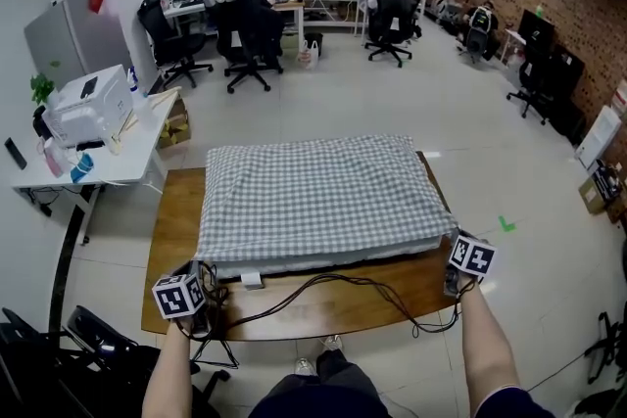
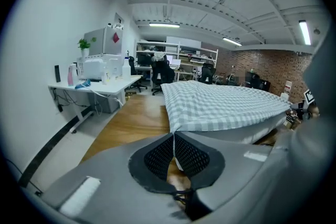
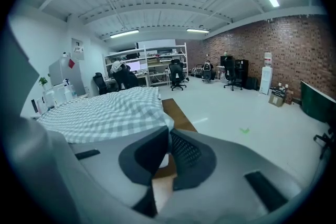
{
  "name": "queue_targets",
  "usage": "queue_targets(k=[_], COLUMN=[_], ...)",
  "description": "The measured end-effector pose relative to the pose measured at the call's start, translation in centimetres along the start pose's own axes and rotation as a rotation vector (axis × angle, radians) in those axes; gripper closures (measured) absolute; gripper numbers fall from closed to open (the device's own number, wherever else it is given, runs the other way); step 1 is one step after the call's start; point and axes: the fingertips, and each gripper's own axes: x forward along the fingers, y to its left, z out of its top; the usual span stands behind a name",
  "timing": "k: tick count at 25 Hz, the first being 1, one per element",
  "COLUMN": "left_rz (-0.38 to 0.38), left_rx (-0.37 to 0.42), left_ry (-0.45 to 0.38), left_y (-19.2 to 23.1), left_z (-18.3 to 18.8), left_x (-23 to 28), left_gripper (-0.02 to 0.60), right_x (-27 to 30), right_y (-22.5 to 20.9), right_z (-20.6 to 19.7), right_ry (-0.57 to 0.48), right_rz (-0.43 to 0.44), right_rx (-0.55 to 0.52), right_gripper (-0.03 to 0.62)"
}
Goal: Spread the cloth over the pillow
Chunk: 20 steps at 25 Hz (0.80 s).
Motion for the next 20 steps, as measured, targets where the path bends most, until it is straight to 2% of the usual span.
queue_targets(k=[6,9,10,12,16,18,20], left_rz=[0.011,-0.009,-0.018,-0.032,-0.052,-0.066,-0.098], left_rx=[-0.012,-0.035,-0.045,-0.072,-0.113,-0.097,-0.078], left_ry=[0.043,0.061,0.065,0.057,-0.009,-0.076,-0.159], left_y=[-0.1,-0.5,-0.6,-0.4,0.0,-0.4,-1.6], left_z=[-2.0,-2.7,-3.0,-3.5,-2.7,-0.7,2.1], left_x=[1.2,1.5,1.3,0.6,-2.1,-4.0,-6.1], left_gripper=[0.568,0.558,0.543,0.474,0.453,0.454,0.455], right_x=[0.8,1.2,1.1,0.7,-1.8,-3.9,-6.2], right_y=[-0.1,0.1,0.1,0.1,-0.7,-0.8,0.5], right_z=[-2.6,-3.1,-3.1,-3.2,-1.5,0.2,2.3], right_ry=[0.071,0.093,0.092,0.082,-0.010,-0.088,-0.168], right_rz=[-0.020,-0.027,-0.027,-0.019,-0.046,-0.058,-0.031], right_rx=[-0.007,-0.037,-0.050,-0.056,-0.014,-0.023,-0.056], right_gripper=[0.571,0.565,0.563,0.559,0.511,0.511,0.511])
